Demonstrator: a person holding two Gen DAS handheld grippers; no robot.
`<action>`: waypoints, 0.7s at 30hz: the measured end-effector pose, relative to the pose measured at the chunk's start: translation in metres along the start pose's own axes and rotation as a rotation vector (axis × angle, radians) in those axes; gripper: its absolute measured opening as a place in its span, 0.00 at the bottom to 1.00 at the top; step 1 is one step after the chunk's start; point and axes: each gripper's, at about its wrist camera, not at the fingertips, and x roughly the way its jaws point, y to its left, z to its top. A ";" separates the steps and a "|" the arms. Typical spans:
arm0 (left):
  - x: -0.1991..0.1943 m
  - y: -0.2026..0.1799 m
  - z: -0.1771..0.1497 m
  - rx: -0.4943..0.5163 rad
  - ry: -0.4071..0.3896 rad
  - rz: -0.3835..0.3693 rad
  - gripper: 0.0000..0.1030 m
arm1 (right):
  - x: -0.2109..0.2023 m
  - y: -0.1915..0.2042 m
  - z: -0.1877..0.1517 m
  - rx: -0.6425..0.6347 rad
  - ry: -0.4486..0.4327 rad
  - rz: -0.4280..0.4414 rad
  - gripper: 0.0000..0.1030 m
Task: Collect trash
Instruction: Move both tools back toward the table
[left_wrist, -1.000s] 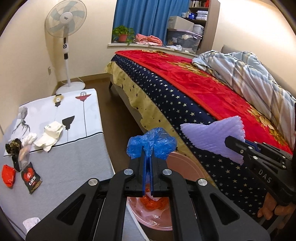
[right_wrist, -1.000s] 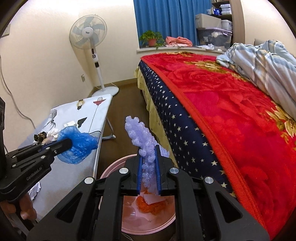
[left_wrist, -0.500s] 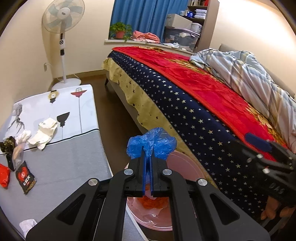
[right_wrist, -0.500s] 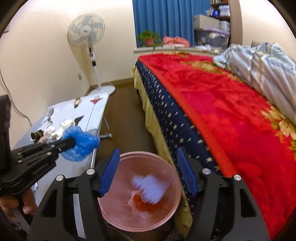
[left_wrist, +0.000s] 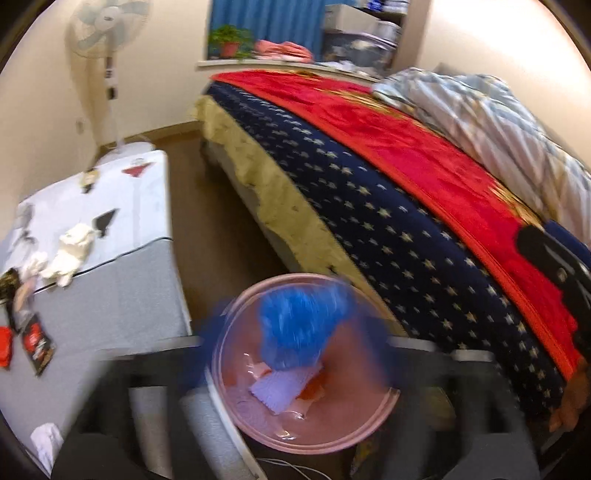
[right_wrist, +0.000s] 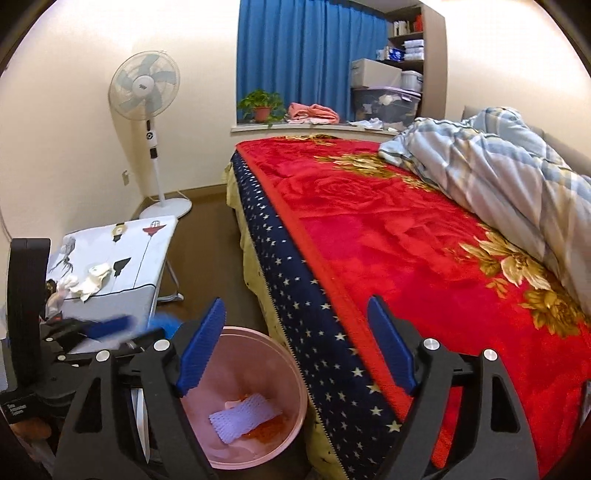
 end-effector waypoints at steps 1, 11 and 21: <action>-0.006 0.002 0.001 -0.020 -0.039 0.023 0.90 | 0.001 -0.003 0.000 0.009 0.005 -0.002 0.76; -0.050 0.020 0.010 -0.085 -0.072 0.053 0.92 | 0.003 -0.005 0.004 0.036 0.010 0.029 0.86; -0.139 0.089 -0.022 -0.098 -0.167 0.264 0.92 | -0.005 0.018 0.007 0.067 -0.012 0.133 0.95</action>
